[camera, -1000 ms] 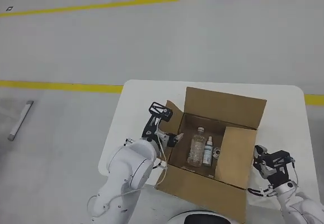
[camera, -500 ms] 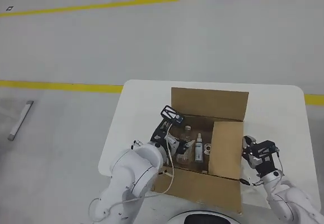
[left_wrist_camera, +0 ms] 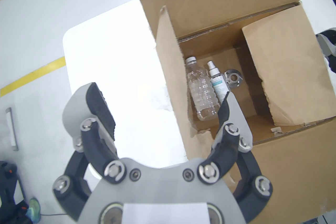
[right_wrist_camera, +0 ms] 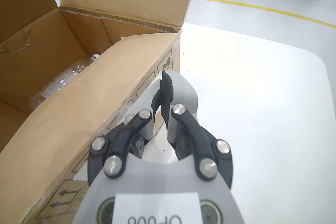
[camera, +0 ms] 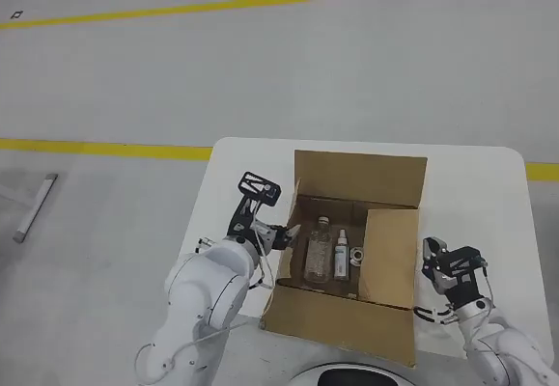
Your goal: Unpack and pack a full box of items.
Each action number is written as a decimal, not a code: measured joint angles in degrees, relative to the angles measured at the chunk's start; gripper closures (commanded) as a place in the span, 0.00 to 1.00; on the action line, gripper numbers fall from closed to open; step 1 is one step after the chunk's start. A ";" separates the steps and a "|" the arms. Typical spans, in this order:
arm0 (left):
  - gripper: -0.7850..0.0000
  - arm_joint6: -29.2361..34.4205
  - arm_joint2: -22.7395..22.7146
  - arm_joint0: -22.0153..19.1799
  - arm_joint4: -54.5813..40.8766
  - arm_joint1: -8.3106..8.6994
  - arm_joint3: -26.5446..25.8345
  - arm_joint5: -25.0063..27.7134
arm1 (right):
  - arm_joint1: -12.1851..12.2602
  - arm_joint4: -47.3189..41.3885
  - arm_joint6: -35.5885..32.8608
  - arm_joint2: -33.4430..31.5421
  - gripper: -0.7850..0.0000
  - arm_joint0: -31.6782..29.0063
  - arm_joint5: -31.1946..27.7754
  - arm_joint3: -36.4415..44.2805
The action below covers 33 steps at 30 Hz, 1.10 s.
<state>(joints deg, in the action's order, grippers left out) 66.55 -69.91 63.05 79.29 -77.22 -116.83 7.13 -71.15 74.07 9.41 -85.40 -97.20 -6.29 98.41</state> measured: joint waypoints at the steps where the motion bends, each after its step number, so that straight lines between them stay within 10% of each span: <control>1: 0.00 -0.01 -0.39 0.05 0.67 0.08 0.30 0.09 | 0.01 -0.10 0.03 -0.17 1.00 -0.13 -0.04 0.00; 33: 0.00 0.08 -1.87 -0.21 3.52 0.56 2.19 -0.55 | 0.48 0.50 -0.73 -0.35 1.00 -3.52 -10.24 11.11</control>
<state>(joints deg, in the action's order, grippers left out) 66.64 -71.78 62.84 82.81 -76.66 -114.64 6.58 -70.67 74.57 8.68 -85.75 -100.72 -16.53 109.52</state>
